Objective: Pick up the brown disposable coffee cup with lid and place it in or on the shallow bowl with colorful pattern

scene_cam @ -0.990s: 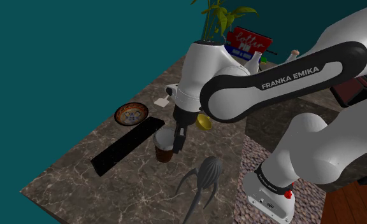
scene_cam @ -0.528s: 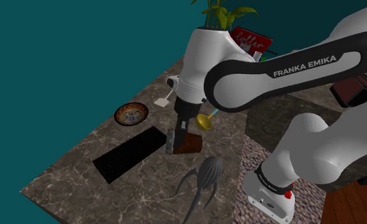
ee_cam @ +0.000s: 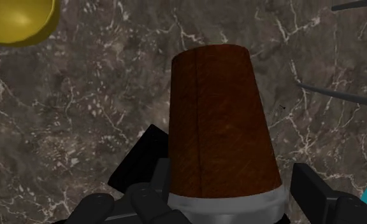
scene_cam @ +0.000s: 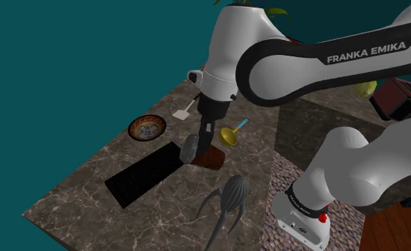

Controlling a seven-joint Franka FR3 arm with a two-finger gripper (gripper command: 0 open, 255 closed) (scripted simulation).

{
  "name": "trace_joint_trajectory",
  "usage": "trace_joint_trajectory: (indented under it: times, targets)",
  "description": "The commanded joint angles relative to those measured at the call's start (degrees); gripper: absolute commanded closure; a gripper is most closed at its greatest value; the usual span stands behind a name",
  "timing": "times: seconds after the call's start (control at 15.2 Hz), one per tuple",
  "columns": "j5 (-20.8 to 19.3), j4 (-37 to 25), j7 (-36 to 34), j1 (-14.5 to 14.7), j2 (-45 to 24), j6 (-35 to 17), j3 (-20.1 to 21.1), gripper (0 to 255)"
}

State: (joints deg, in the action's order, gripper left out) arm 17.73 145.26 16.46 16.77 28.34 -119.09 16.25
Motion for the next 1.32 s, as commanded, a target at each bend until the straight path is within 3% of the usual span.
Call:
trace_joint_trajectory:
  times: [0.0,0.53,1.25]
  targets:
    - [-0.2,-1.1,-0.3,0.0,0.8,1.9,-0.2,255]
    - [-1.1,-5.8,-1.1,-0.3,2.3,8.0,-1.1,255]
    - [-7.4,-29.7,2.1,-5.2,-20.0,10.6,-3.8,255]
